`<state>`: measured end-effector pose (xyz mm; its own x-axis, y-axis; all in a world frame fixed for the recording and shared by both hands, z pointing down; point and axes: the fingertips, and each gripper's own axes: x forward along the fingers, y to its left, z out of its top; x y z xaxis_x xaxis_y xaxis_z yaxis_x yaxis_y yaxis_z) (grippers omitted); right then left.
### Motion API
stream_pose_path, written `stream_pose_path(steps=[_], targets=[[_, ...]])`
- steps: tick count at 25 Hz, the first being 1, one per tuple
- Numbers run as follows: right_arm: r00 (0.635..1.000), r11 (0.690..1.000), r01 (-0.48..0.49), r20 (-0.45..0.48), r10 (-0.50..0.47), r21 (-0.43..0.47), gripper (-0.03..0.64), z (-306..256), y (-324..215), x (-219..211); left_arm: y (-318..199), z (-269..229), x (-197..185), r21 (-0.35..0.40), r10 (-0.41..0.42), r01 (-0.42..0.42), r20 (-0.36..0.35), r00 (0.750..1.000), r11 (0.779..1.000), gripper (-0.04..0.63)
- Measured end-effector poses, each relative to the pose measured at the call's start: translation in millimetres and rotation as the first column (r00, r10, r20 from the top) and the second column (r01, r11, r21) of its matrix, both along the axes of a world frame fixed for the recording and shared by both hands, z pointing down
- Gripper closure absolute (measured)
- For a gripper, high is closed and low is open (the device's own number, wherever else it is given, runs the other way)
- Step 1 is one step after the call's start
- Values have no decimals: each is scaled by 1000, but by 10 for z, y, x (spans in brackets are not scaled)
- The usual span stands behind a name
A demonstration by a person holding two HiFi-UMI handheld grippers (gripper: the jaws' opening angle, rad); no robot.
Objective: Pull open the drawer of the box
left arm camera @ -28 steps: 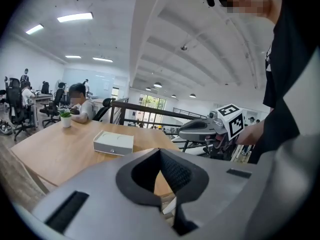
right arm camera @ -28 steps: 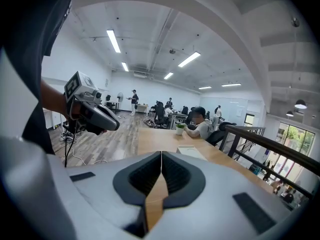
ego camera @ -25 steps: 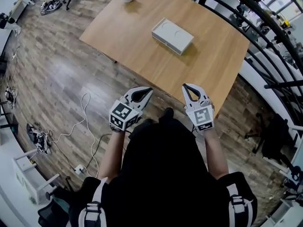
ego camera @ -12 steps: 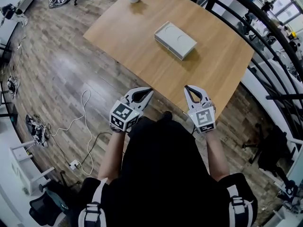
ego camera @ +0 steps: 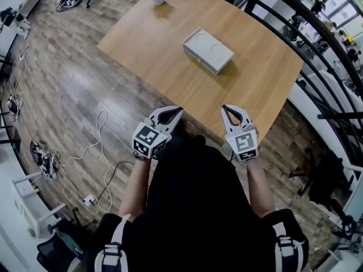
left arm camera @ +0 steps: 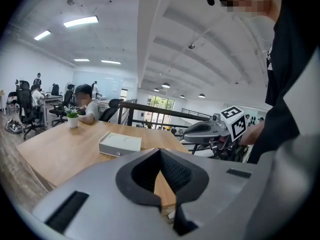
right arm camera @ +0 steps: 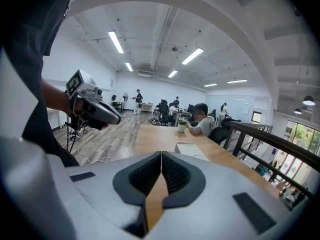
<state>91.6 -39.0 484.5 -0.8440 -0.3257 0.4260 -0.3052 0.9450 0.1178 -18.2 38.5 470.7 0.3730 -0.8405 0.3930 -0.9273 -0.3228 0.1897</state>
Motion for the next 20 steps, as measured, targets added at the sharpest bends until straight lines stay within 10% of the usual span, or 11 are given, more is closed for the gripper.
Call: stream_pose_path(steps=[20], targets=[[986, 986, -164, -22, 164, 9, 592, -69, -684, -597, -1007, -63, -843, 29, 131, -131, -16, 991, 991, 574]])
